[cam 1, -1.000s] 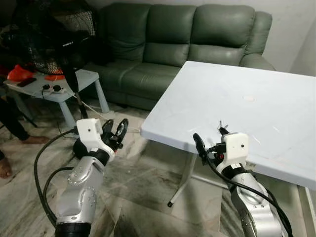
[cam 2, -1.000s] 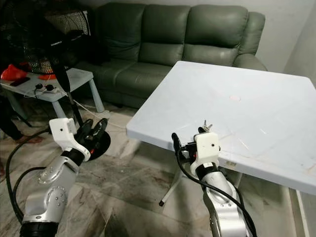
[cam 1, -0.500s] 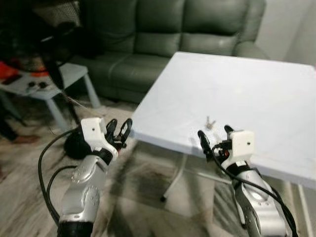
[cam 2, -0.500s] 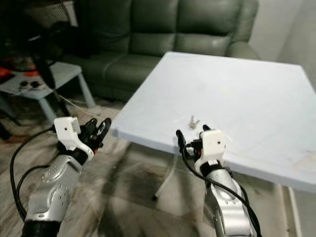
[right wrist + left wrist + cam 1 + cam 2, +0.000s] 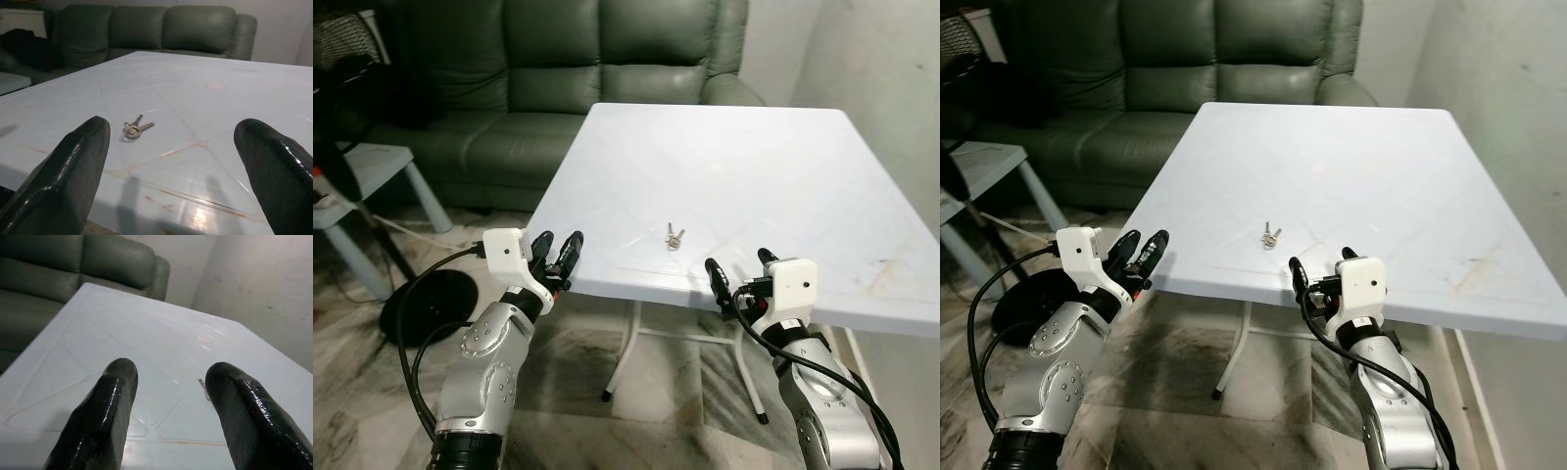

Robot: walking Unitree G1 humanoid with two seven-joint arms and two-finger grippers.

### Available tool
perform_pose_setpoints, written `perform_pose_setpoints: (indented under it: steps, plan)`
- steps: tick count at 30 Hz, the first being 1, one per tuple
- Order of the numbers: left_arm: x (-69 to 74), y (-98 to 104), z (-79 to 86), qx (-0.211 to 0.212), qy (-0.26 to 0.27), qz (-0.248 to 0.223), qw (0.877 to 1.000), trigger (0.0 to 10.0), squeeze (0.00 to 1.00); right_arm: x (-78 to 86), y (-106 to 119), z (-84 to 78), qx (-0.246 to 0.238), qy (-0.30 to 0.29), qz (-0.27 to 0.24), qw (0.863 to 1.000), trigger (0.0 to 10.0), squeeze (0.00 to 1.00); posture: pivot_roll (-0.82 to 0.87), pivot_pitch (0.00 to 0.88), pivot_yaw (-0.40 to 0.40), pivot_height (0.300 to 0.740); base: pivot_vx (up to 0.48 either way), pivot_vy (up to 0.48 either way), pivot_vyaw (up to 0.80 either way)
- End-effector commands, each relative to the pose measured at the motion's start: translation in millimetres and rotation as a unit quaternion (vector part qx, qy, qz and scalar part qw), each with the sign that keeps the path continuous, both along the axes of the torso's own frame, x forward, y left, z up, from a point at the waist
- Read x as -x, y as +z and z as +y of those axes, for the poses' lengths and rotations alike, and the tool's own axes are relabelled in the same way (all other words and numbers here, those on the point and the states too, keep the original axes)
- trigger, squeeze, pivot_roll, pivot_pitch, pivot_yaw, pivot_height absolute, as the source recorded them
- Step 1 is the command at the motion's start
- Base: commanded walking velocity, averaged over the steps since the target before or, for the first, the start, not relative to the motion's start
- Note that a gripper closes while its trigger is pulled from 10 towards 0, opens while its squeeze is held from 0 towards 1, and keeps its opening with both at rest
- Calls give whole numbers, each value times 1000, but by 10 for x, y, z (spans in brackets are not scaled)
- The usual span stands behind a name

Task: Hang keys on a hook

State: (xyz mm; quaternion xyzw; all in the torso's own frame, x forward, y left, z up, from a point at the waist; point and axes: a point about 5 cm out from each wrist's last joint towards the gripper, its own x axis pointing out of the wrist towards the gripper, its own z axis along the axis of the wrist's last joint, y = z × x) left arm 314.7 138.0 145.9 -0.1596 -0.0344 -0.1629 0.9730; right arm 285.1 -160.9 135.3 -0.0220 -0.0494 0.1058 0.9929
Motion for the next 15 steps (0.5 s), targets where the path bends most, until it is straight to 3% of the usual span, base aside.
perform_pose_setpoints:
  steps: [1,11,15]
  plan:
    - [-9,-12,16,-10,-2,0,1000,10000,0,-5,-11,9,0,5,4,1000,10000,0,96,0,58,740,0,0,-750]
    - [-4,-7,3,-18,-1,-3,1000,10000,0,0,-6,25,-1,12,2,1000,10000,0,96,0,58,740,0,0,-731]
    - [0,-18,-1,-23,1,-5,1000,10000,0,13,6,47,-4,21,-3,1000,10000,0,98,0,54,740,0,0,0]
